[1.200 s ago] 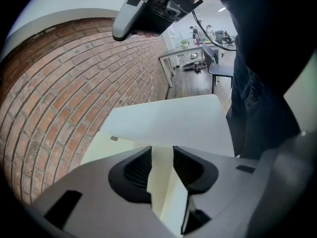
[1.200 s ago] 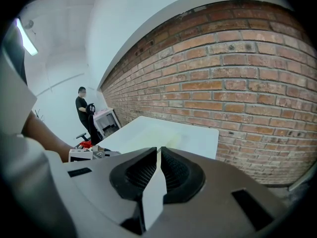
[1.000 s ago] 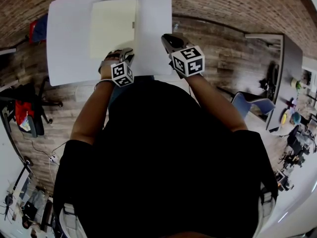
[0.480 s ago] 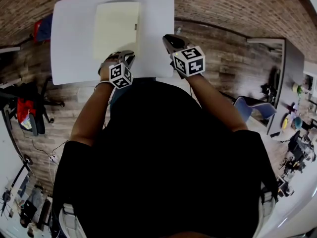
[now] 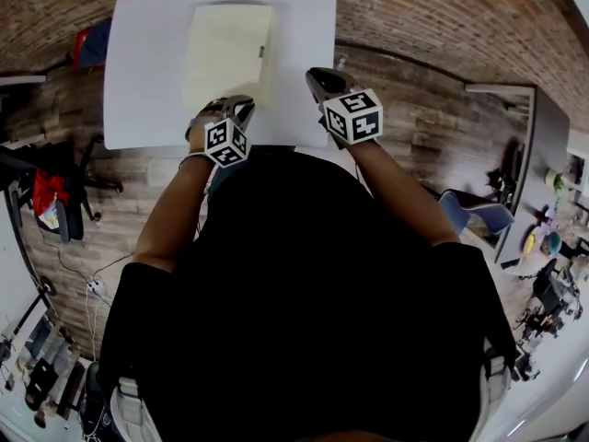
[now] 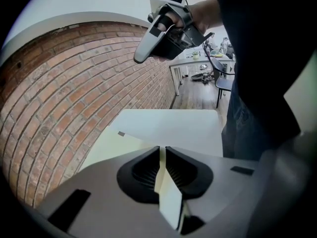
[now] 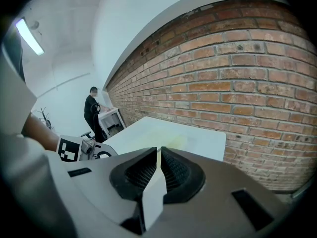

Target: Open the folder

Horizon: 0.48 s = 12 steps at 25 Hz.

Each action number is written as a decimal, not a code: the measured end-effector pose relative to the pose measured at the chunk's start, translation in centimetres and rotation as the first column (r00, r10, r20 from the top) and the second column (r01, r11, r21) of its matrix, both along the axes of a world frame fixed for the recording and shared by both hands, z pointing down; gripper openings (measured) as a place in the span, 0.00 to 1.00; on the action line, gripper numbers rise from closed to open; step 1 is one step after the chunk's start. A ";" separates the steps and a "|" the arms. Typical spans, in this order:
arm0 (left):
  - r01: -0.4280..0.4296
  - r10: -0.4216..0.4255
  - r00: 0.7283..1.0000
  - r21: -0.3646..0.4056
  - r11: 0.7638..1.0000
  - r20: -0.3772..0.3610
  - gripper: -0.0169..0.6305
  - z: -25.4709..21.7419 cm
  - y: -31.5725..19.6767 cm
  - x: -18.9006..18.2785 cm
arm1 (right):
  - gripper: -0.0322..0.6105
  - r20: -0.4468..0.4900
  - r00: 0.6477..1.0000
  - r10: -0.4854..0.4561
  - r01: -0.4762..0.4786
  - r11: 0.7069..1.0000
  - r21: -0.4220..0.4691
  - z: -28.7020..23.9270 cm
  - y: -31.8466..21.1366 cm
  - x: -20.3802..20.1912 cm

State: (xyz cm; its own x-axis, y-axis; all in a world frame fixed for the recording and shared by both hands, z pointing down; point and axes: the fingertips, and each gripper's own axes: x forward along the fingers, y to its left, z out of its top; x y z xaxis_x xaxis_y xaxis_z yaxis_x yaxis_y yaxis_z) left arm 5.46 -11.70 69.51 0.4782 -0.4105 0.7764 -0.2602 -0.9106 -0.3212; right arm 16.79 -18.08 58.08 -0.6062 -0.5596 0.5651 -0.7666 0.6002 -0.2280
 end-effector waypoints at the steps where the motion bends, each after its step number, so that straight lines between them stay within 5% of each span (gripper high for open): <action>1: 0.003 -0.003 1.000 0.001 1.000 -0.002 0.09 -0.2 0.0 -0.2 | 0.13 0.001 1.000 -0.004 0.004 1.000 0.001 0.0 0.0 -0.3; 12: 0.063 -0.060 0.996 0.051 0.997 -0.062 0.08 -2.8 -0.2 -1.8 | 0.13 0.006 0.999 -0.047 0.047 0.999 0.014 -0.4 -0.2 -2.3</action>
State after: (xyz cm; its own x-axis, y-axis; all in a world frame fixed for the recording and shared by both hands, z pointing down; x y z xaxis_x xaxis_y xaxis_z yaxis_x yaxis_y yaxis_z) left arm 3.61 -11.91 66.66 0.4958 -0.4803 0.7235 -0.3354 -0.8744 -0.3507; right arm 14.51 -18.30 57.65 -0.6357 -0.5380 0.5536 -0.7359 0.6389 -0.2242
